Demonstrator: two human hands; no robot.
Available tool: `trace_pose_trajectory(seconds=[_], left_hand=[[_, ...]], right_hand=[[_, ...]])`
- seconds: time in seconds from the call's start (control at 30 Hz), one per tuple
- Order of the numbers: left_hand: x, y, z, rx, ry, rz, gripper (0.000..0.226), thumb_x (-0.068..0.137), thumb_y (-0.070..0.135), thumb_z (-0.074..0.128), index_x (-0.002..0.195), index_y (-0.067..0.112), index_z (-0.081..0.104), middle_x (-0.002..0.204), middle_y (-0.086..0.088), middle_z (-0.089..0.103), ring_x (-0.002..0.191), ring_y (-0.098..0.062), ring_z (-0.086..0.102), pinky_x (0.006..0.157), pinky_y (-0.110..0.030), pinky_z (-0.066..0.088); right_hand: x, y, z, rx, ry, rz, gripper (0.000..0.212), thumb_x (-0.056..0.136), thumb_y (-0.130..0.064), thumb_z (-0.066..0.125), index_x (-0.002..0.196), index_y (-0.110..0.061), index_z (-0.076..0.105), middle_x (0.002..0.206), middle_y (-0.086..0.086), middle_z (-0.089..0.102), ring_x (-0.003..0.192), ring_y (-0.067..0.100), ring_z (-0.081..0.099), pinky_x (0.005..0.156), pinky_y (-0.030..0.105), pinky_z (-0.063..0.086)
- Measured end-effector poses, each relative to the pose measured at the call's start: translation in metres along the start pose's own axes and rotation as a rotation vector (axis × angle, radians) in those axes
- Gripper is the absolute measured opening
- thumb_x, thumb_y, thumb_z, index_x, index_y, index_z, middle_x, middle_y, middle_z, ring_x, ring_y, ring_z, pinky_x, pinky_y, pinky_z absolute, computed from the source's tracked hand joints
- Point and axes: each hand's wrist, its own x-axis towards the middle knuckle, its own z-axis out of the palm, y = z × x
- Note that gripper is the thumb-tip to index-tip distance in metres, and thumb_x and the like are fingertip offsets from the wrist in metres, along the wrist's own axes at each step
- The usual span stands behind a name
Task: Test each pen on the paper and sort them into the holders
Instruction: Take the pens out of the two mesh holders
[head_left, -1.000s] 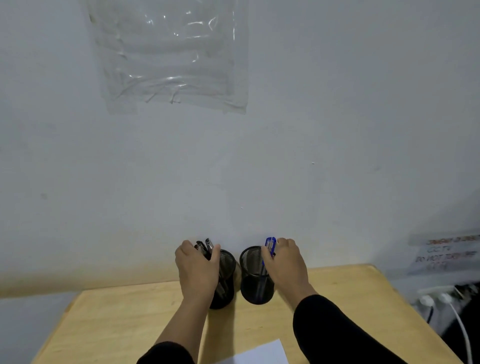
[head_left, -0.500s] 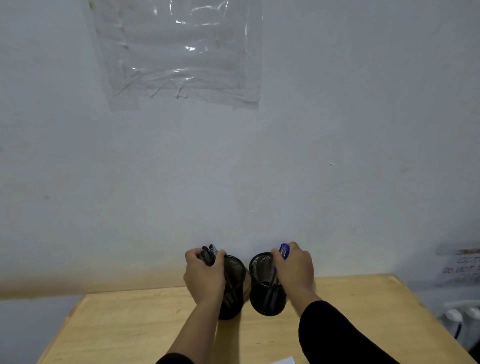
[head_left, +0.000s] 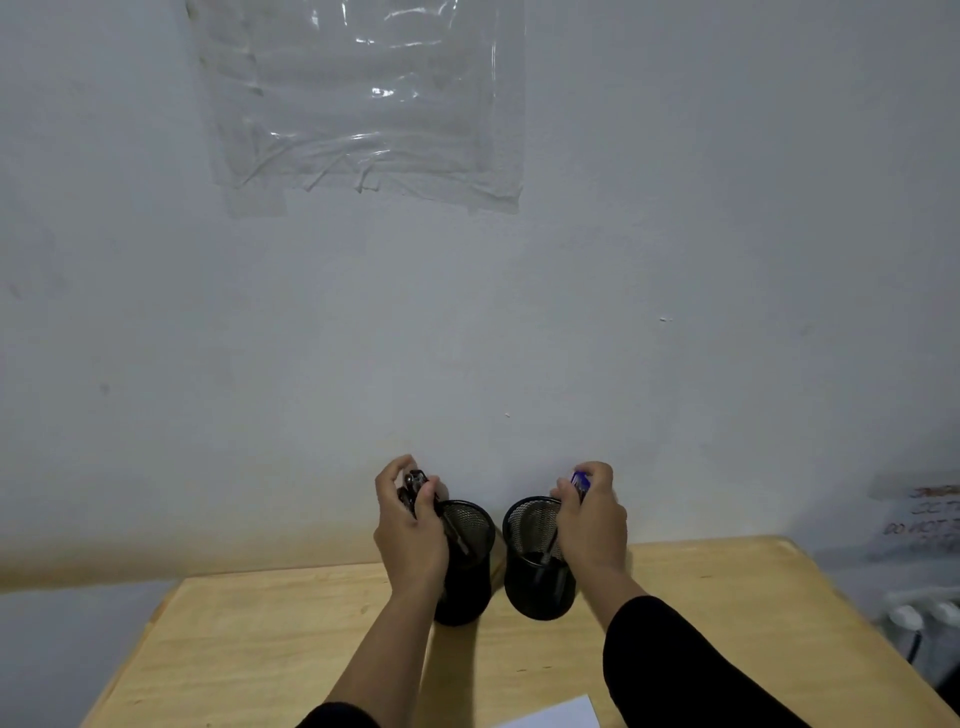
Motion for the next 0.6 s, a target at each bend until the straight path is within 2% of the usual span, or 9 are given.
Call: trace_pose_trajectory(seconds=[0.07, 0.1, 0.17, 0.23, 0.3, 0.4, 0.5, 0.6], left_hand=[[0.001, 0.004, -0.002, -0.009, 0.004, 0.048, 0.022, 0.092, 0.019, 0.05, 0.11, 0.032, 0.051, 0.083, 0.021, 0.056, 0.075, 0.001, 0.053, 0.067, -0.022, 0.037], [0.001, 0.006, -0.003, -0.013, 0.001, 0.067, 0.021, 0.093, 0.017, 0.049, 0.108, 0.032, 0.053, 0.083, 0.024, 0.055, 0.077, 0.001, 0.053, 0.064, -0.015, 0.038], [0.002, 0.012, -0.003, -0.019, -0.007, 0.093, 0.02, 0.094, 0.015, 0.047, 0.101, 0.032, 0.054, 0.084, 0.023, 0.056, 0.078, 0.003, 0.054, 0.061, -0.003, 0.039], [0.004, 0.019, -0.005, -0.026, -0.007, 0.112, 0.02, 0.093, 0.014, 0.047, 0.099, 0.032, 0.053, 0.083, 0.02, 0.058, 0.078, 0.005, 0.054, 0.06, 0.003, 0.038], [0.004, 0.028, -0.007, -0.05, -0.009, 0.127, 0.019, 0.093, 0.015, 0.048, 0.098, 0.032, 0.054, 0.084, 0.014, 0.061, 0.08, 0.003, 0.057, 0.06, 0.002, 0.038], [0.004, 0.044, -0.012, -0.116, 0.006, 0.154, 0.02, 0.092, 0.014, 0.048, 0.096, 0.033, 0.053, 0.085, 0.006, 0.065, 0.082, -0.004, 0.061, 0.065, -0.006, 0.043], [-0.001, 0.067, -0.017, -0.179, 0.064, 0.168, 0.02, 0.092, 0.013, 0.047, 0.095, 0.033, 0.051, 0.081, 0.006, 0.064, 0.079, 0.0, 0.06, 0.065, -0.005, 0.042], [-0.008, 0.085, -0.024, -0.272, 0.133, 0.142, 0.02, 0.091, 0.013, 0.047, 0.096, 0.033, 0.048, 0.077, 0.008, 0.063, 0.078, -0.003, 0.06, 0.072, -0.014, 0.042]], right_hand=[[-0.002, -0.006, -0.003, 0.072, 0.006, -0.027, 0.02, 0.095, -0.016, 0.047, 0.115, -0.014, 0.047, 0.099, 0.011, 0.069, 0.087, 0.024, 0.059, 0.072, 0.025, 0.035], [-0.002, -0.009, -0.005, 0.096, 0.007, -0.044, 0.019, 0.095, -0.016, 0.046, 0.114, -0.016, 0.047, 0.098, 0.01, 0.07, 0.089, 0.024, 0.062, 0.073, 0.025, 0.036], [-0.002, -0.015, -0.008, 0.131, 0.002, -0.075, 0.015, 0.095, -0.016, 0.046, 0.11, -0.018, 0.049, 0.096, 0.01, 0.07, 0.089, 0.025, 0.064, 0.072, 0.024, 0.038], [-0.003, -0.024, -0.013, 0.186, -0.001, -0.088, 0.011, 0.096, -0.016, 0.046, 0.105, -0.019, 0.05, 0.092, 0.01, 0.07, 0.088, 0.025, 0.064, 0.072, 0.025, 0.04], [-0.005, -0.036, -0.02, 0.283, 0.003, -0.095, 0.01, 0.096, -0.014, 0.044, 0.102, -0.02, 0.049, 0.091, 0.01, 0.069, 0.084, 0.022, 0.066, 0.07, 0.024, 0.044], [-0.011, -0.057, -0.032, 0.394, 0.018, -0.106, 0.01, 0.097, -0.012, 0.042, 0.101, -0.021, 0.047, 0.089, 0.007, 0.067, 0.08, 0.019, 0.068, 0.069, 0.018, 0.047], [-0.019, -0.075, -0.044, 0.441, 0.039, -0.098, 0.007, 0.098, -0.016, 0.04, 0.1, -0.02, 0.045, 0.09, 0.004, 0.066, 0.081, 0.014, 0.069, 0.071, 0.022, 0.051], [-0.03, -0.087, -0.057, 0.517, 0.073, -0.063, 0.007, 0.098, -0.016, 0.039, 0.1, -0.018, 0.045, 0.09, 0.005, 0.066, 0.076, 0.009, 0.068, 0.067, 0.016, 0.048]])
